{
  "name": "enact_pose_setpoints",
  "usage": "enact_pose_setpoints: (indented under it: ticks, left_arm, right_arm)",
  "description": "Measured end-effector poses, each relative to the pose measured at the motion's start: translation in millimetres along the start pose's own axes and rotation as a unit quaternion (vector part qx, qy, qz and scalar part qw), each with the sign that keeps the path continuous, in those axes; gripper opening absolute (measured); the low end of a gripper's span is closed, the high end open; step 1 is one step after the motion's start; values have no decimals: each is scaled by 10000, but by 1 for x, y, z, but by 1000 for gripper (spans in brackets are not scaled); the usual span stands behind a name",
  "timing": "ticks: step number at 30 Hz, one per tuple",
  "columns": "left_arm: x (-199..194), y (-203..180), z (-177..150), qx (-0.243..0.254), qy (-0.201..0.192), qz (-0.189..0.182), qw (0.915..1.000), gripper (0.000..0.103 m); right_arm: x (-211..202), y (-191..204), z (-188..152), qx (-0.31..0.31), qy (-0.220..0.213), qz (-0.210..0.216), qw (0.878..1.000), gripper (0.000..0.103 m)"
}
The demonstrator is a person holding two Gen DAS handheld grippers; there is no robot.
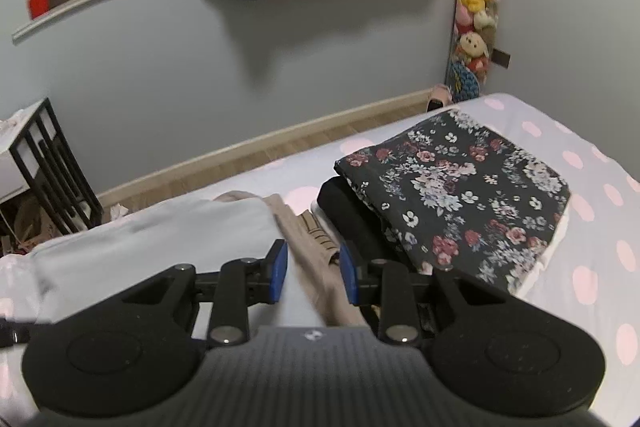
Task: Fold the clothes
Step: 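Carry the folded garment with both tools onto the clothes stack, then open both tools and release the garment on top of the stack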
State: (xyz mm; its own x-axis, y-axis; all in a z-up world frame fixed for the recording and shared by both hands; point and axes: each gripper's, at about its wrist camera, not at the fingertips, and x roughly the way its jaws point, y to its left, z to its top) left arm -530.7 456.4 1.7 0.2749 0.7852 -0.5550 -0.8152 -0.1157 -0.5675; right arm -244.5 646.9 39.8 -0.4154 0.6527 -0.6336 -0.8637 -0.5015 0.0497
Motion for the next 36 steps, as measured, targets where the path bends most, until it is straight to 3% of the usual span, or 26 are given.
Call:
enact_pose_setpoints:
  ticks: [6,9,13,18,26,30,36]
  left_arm:
    - [-27,-22,25,798,-600,275,9946,13]
    - [-12,-36,37,1180,-591,324,9907,14]
    - [24,-45,38,1575,-211,457,9862,14]
    - [58,-29,28,1582,55,820,9840,13]
    - [82,-14,38,1559,281,864,9836,13]
    - [79,-12,37,1589,261,830,9835,13]
    - [74,-16,36,1785,327,886,9794,13]
  right_arm:
    - [-29,15,-34,204,-94,103,9997,32]
    - [-28,20,-49,292,-49,49,9995,33]
    - [-16,23,-64,344,14,-104,9994,34]
    - [13,11,-71,613,54,-134,9980,34]
    - [58,-3,-72,965,152,-44,9952,36]
    - [58,-6,-74,1021,167,-8,9946,36]
    - [44,11,-71,823,218,-343,9958,38]
